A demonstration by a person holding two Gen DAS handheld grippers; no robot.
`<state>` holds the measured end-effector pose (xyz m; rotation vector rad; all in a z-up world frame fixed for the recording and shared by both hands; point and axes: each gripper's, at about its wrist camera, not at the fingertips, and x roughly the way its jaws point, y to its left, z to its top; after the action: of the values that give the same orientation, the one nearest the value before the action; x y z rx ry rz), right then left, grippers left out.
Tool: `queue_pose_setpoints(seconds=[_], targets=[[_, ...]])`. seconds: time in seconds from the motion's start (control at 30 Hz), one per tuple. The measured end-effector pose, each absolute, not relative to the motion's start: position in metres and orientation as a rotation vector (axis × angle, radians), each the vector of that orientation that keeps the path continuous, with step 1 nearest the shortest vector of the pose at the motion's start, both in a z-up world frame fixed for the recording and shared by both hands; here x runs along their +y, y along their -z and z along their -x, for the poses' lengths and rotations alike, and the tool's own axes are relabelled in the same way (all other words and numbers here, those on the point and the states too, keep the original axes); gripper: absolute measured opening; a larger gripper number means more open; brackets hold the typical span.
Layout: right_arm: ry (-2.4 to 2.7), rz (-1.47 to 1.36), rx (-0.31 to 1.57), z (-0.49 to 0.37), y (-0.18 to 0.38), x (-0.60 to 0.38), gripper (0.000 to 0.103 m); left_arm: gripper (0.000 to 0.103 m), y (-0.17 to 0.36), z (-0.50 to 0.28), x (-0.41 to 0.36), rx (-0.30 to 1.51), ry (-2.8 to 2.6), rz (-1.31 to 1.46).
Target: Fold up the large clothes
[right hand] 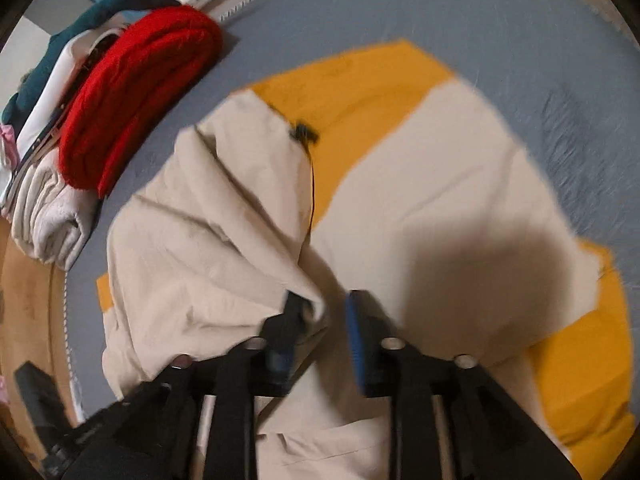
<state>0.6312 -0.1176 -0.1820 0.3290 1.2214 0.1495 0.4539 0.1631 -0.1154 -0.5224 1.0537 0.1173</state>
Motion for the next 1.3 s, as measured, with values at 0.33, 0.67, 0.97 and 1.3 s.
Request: queue_pose_setpoints(seconds=[0.33, 0.67, 0.97, 1.3], targets=[[-0.357, -0.170, 1.132, -0.622, 0.160, -0.086, 0.043, 0.031, 0.159, -0.465, 0.087, 1.220, 0.064, 0.234], [-0.316, -0.100, 1.183, -0.613, 0.169, -0.087, 0.043, 0.032, 0.153, -0.466, 0.130, 1.202, -0.056, 0.278], [-0.274, -0.008, 1.158, -0.601, 0.170, -0.084, 0.043, 0.034, 0.116, -0.440, 0.151, 1.091, -0.059, 0.368], [-0.349, 0.017, 0.716, -0.499, 0.014, -0.105, 0.043, 0.034, 0.026, -0.345, 0.154, 0.826, -0.077, 0.285]])
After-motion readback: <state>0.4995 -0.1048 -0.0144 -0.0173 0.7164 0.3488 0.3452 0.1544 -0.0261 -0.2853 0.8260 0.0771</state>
